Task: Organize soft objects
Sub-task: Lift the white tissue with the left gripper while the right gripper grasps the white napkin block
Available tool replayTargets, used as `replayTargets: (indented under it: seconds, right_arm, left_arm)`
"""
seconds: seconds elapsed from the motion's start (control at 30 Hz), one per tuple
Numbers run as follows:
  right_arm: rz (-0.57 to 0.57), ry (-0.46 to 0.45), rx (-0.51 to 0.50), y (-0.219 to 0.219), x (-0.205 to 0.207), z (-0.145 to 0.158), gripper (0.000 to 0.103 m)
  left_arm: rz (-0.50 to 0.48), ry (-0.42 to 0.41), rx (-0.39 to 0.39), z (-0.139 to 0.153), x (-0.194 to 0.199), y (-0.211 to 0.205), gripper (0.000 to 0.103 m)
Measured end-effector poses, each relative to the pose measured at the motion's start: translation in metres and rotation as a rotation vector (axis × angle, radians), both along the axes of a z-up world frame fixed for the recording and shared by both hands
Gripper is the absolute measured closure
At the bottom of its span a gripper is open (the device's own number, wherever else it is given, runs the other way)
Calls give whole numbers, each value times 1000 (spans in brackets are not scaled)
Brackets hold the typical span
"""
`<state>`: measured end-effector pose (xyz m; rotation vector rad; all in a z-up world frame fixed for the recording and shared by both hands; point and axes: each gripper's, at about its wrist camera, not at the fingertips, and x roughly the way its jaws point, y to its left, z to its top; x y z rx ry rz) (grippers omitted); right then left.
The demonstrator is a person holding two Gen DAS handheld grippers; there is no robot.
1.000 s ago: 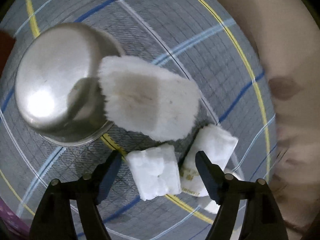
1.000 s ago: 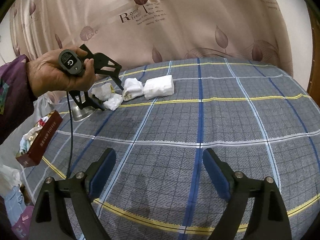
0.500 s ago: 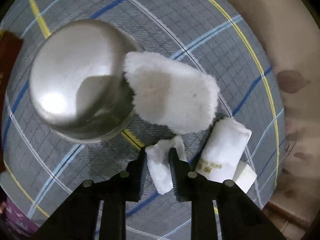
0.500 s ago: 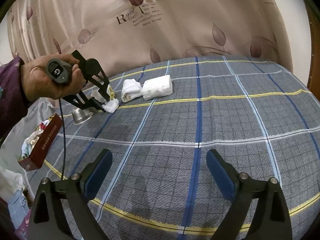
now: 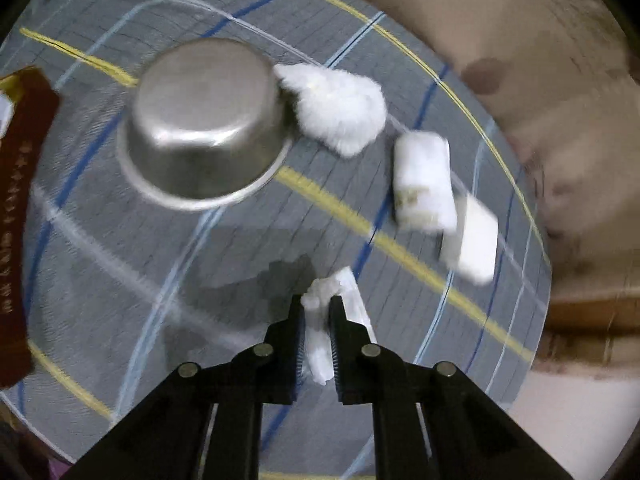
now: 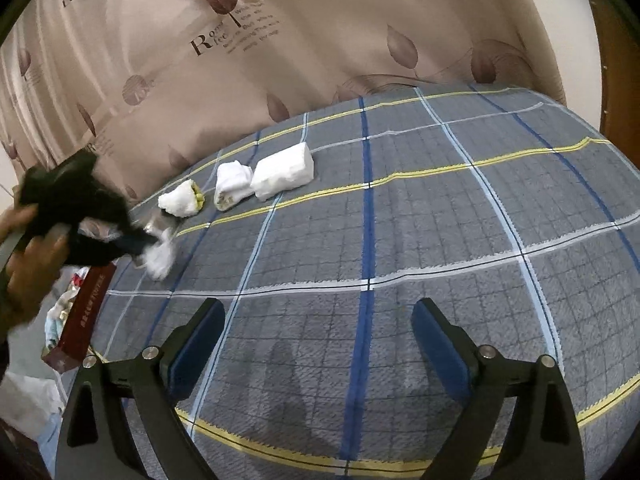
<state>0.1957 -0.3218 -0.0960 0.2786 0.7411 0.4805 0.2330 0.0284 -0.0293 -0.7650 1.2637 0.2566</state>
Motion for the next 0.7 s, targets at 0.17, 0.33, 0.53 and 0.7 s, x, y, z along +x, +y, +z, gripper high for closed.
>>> replayTargets:
  seconds: [0.17, 0.33, 0.53, 0.7]
  right_arm:
    - [-13, 24, -26, 3, 4, -1, 9]
    - [-38, 40, -72, 7, 6, -2, 9]
    - [-22, 56, -121, 21, 20, 10, 9]
    - [8, 28, -93, 53, 63, 54, 9]
  left_arm:
    - [-61, -81, 52, 9, -54, -8, 91]
    - [-106, -156, 95, 19, -104, -10, 91]
    - [-151, -209, 133, 16, -130, -28, 91]
    - [-167, -229, 119, 16, -140, -23, 91]
